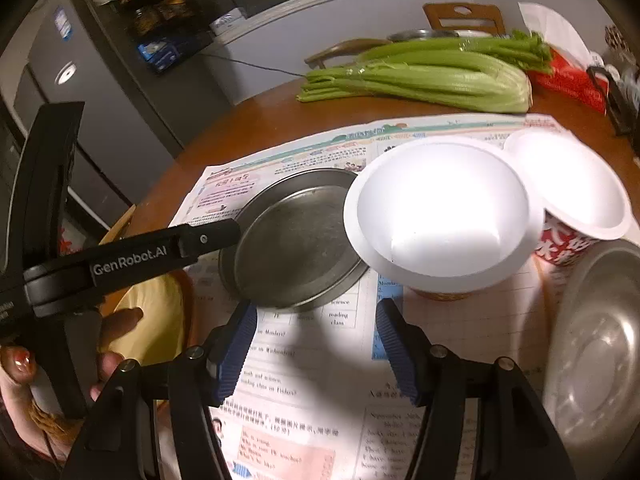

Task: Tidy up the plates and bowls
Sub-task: 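Open the left gripper and close it on the grey metal plate rim, then lift the grey metal plate off the worksheets with the left gripper, then carry the grey metal plate over the yellow shell plate with the left gripper, then lower the grey metal plate onto the yellow shell plate with the left gripper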

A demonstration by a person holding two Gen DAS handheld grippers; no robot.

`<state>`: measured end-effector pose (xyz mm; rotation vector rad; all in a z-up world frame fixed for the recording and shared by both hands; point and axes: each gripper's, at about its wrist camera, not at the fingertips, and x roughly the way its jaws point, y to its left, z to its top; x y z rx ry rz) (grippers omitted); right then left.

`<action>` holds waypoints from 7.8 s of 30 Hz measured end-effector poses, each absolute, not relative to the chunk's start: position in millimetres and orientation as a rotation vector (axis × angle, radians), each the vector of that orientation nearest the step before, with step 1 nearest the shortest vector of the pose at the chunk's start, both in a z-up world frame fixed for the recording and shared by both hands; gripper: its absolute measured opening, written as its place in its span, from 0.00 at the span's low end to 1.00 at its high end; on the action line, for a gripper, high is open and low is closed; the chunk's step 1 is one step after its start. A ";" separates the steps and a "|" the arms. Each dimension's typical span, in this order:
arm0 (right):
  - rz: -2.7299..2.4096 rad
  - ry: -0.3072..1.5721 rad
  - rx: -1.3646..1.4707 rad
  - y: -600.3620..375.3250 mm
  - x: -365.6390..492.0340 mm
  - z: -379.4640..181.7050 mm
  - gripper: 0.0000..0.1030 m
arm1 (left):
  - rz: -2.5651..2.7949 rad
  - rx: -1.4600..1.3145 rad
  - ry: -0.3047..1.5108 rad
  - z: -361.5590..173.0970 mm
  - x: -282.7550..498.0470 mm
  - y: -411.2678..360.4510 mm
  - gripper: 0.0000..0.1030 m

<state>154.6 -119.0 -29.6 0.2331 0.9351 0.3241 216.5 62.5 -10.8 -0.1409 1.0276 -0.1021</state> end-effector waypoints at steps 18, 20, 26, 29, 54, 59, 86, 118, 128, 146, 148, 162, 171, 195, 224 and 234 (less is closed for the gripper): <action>0.247 0.947 0.184 -98.4 183.5 -45.8 0.61 | -0.082 -0.178 1.086 -35.0 238.4 67.6 0.44; 0.245 0.940 0.153 -94.4 184.4 -46.4 0.60 | -0.077 -0.174 1.101 -37.7 240.0 67.1 0.34; 0.268 0.920 0.100 -83.3 184.5 -46.3 0.59 | -0.096 -0.181 1.097 -36.2 237.0 67.0 0.29; 0.288 0.917 0.105 -82.6 183.8 -45.0 0.59 | -0.092 -0.191 1.088 -32.4 233.6 70.6 0.29; 0.374 0.778 0.093 -77.3 149.8 8.5 0.59 | -0.098 -0.205 0.960 20.2 178.4 82.2 0.29; 0.398 0.754 0.074 -70.2 138.1 20.8 0.59 | -0.089 -0.212 0.934 32.7 160.2 90.3 0.29; 0.546 0.685 -0.062 -27.6 73.3 62.8 0.59 | -0.012 -0.288 0.823 70.1 62.3 136.5 0.29; 0.609 0.822 -0.106 -16.7 78.1 10.2 0.59 | 0.070 -0.323 0.929 9.0 59.1 141.0 0.30; 0.633 0.848 -0.125 -10.2 83.5 -1.2 0.59 | 0.109 -0.317 0.942 -2.1 56.6 143.9 0.30; 0.629 0.866 -0.141 -7.3 92.4 -12.5 0.59 | 0.114 -0.306 0.946 -5.5 57.5 144.1 0.32; 0.630 0.867 -0.139 -7.6 92.3 -12.3 0.59 | 0.113 -0.310 0.947 -4.5 57.2 144.4 0.32; 0.622 0.865 -0.137 -8.4 93.9 -11.9 0.59 | 0.109 -0.313 0.930 1.8 52.5 146.9 0.32; 0.590 0.833 -0.157 -8.8 92.2 -8.1 0.59 | 0.109 -0.322 0.916 5.9 48.2 151.7 0.32; 0.597 0.774 -0.107 -26.1 94.3 13.9 0.59 | 0.148 -0.327 0.851 24.6 33.6 163.1 0.44; 0.631 0.953 -0.021 -26.9 116.0 -24.3 0.60 | 0.117 -0.513 0.922 -22.6 63.0 199.7 0.49; 0.678 0.996 -0.026 -6.2 120.6 -33.8 0.60 | 0.117 -0.486 0.934 -25.8 70.9 197.6 0.50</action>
